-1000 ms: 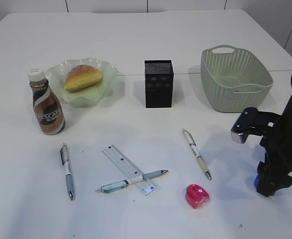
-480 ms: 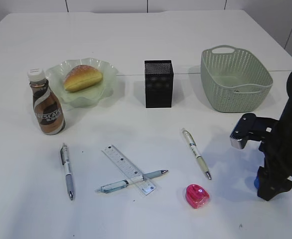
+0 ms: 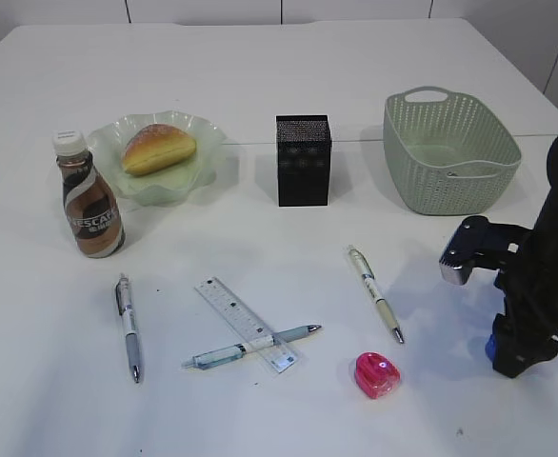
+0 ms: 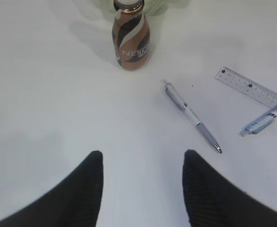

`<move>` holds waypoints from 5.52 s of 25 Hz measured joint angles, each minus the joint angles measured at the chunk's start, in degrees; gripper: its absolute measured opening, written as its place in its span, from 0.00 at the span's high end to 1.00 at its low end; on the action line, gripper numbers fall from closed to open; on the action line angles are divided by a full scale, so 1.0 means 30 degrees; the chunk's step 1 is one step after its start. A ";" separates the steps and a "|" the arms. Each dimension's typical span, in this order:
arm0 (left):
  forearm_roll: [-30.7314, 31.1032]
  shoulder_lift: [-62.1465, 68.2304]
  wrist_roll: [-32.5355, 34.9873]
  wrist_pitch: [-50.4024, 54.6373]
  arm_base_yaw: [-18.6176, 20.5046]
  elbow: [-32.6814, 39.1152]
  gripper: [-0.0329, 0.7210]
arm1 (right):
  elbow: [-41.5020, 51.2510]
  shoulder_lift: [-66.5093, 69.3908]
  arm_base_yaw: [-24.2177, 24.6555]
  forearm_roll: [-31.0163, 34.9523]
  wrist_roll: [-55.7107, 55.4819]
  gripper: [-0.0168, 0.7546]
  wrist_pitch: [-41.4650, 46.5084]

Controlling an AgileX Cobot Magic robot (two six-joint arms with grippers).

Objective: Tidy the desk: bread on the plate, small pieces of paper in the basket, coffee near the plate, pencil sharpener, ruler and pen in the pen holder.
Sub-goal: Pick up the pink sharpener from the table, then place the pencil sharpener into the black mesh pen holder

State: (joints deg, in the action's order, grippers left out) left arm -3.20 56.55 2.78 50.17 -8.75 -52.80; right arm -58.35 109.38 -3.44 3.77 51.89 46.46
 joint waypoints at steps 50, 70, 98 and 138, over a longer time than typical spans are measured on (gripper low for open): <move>0.0000 0.0000 0.0000 -0.0322 0.0000 0.0000 0.50 | -1.0430 0.0378 0.0000 0.7108 -1.1207 0.54 0.7584; -0.0930 0.0000 0.0000 -0.4983 0.0000 0.0000 0.50 | -1.3285 0.1505 -0.0477 1.6674 0.1610 0.54 0.0925; -0.0930 0.1361 0.0000 -0.8033 0.0000 0.0000 0.50 | -1.4027 0.6467 -0.2163 2.5349 1.3670 0.54 -0.7433; -0.0890 0.1361 0.0000 -0.8573 0.0000 0.0000 0.50 | -1.4302 0.7171 -0.2163 2.7072 1.3549 0.43 -0.6928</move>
State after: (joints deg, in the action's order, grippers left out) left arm -5.87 60.64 2.78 24.45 -8.75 -52.80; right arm -101.26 130.89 -9.92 84.99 92.54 25.67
